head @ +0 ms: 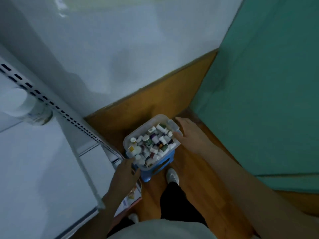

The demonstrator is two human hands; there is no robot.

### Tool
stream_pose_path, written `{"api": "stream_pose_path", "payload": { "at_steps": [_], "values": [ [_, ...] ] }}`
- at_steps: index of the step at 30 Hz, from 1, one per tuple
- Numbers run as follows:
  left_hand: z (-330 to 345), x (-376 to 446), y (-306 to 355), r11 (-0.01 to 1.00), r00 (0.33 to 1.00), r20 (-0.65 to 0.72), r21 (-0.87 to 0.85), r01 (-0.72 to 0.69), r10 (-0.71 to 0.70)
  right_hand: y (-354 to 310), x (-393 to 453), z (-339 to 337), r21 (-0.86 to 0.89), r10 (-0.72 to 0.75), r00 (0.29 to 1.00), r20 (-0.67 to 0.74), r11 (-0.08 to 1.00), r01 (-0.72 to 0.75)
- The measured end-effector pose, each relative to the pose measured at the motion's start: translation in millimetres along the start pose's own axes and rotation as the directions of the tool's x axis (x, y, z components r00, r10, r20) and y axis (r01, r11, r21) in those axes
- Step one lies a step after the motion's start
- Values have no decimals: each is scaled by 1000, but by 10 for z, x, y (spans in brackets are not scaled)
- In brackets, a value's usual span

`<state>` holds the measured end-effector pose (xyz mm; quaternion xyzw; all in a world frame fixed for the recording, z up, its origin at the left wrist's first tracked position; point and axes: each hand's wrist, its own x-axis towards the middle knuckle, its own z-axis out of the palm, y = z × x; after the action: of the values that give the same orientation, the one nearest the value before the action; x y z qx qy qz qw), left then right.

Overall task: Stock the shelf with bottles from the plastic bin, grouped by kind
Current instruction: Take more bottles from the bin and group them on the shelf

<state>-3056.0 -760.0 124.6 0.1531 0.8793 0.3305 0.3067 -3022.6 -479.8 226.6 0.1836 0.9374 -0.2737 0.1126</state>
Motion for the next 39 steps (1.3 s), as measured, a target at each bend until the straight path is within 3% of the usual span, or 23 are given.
{"api": "stream_pose_path", "payload": {
  "at_steps": [6, 9, 12, 16, 19, 23, 28, 33, 37, 39],
  "values": [
    [276, 363, 296, 955, 947, -132, -94, 281, -292, 532, 1020, 34, 34, -70, 973, 219, 997, 64],
    [445, 601, 391, 909, 904, -122, -142, 392, -409, 839, 1483, 198, 48, -94, 954, 286, 995, 84],
    [689, 762, 369, 893, 892, -78, -110, 436, -445, 1332, 1889, 613, 72, -50, 941, 335, 997, 28],
    [939, 1024, 353, 886, 887, -56, -108, 451, -459, 1369, 1927, 732, 15, 57, 912, 407, 997, -70],
    [1075, 1357, 246, 862, 869, -42, -160, 482, -494, 1530, 1998, 1064, -50, 63, 894, 443, 998, -45],
    [1256, 1934, 62, 926, 925, -58, -66, 373, -377, 1688, 2144, 1631, -145, 47, 890, 453, 989, 21],
    [1488, 2817, -223, 956, 995, 6, 280, 93, -99, 1855, 2381, 2292, -234, 154, 866, 475, 971, -44],
    [1705, 3330, -600, 765, 970, 195, 601, -233, 143, 1975, 2557, 2812, -271, 283, 835, 471, 948, -168],
    [1811, 3388, -741, 587, 968, 244, 774, -235, 65, 2045, 2590, 2987, -231, 349, 846, 403, 933, -275],
    [1794, 3409, -709, 507, 974, 219, 835, -216, 55, 2030, 2557, 2994, -246, 335, 846, 414, 936, -250]
  ]
}}
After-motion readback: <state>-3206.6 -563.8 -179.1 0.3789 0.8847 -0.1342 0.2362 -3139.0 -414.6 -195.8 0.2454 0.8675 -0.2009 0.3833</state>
